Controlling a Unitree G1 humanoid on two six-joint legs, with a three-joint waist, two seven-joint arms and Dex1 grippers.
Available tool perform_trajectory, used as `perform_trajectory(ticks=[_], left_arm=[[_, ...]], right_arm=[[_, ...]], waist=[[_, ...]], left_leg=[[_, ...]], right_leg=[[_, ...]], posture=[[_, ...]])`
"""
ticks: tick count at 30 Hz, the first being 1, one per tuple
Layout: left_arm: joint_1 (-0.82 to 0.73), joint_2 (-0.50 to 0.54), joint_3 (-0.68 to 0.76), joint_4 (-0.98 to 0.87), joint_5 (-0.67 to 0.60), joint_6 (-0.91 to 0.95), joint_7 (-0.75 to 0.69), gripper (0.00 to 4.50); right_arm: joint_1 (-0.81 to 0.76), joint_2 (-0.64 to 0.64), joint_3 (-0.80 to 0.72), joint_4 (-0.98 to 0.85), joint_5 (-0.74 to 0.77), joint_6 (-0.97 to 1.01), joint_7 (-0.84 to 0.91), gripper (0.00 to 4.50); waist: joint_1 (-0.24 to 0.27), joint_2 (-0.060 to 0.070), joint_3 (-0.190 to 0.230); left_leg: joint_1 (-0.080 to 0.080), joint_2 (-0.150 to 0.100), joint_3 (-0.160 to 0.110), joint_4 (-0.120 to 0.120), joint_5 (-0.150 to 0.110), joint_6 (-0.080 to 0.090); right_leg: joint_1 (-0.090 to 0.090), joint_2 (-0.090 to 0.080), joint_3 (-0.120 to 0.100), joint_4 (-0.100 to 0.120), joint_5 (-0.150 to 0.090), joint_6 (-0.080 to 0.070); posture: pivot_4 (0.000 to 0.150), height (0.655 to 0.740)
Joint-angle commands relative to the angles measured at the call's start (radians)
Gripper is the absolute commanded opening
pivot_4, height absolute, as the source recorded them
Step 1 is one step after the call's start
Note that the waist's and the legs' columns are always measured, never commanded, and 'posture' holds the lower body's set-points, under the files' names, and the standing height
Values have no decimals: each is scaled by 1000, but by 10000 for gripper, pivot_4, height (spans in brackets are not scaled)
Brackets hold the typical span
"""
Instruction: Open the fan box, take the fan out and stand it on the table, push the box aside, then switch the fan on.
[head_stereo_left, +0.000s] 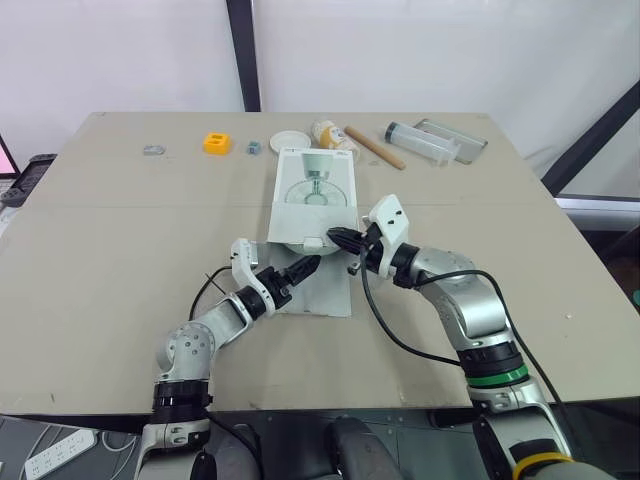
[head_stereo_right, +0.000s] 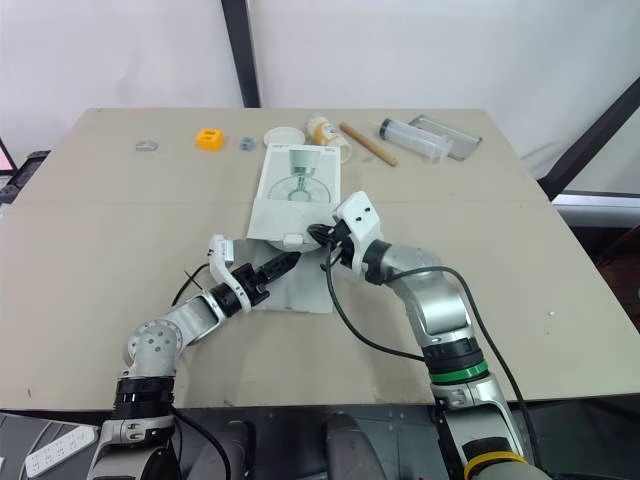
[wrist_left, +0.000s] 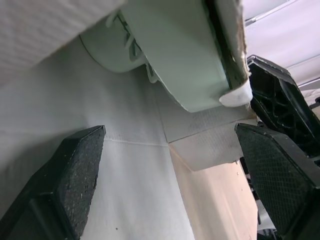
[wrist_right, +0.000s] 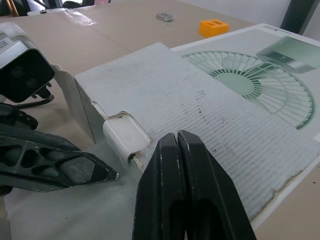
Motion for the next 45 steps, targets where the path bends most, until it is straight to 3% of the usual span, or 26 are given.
perform_trajectory(ticks=[1,20,31,45], left_arm=[[-5,-13,18,34,11,-9,32,44509],[-18,-12,18,48,-12,51,33,44509],[-49,-63,92,76,-33,-20,94,44509],[-42,-68,78,30,-60,-57,-1,44509]], right_arm=[[11,-3,13,-9,-8,11,-4,0],[10,-5,16,-2,-9,12,-2,0],[7,0,23,7,-10,10,-2,0],[16,-6,32,-3,-13,13,5,0]], waist=[[0,0,0],[-1,0,0],[0,0,0],[-1,0,0]], left_leg=[[0,0,0,0,0,0],[0,0,0,-1,0,0],[0,0,0,-1,0,0],[-2,0,0,-2,0,0]], right_leg=[[0,0,0,0,0,0],[0,0,0,-2,0,0],[1,0,0,-3,1,1],[1,0,0,-8,3,2]], posture=[[1500,7400],[1500,7400],[1500,7400],[1500,7400]])
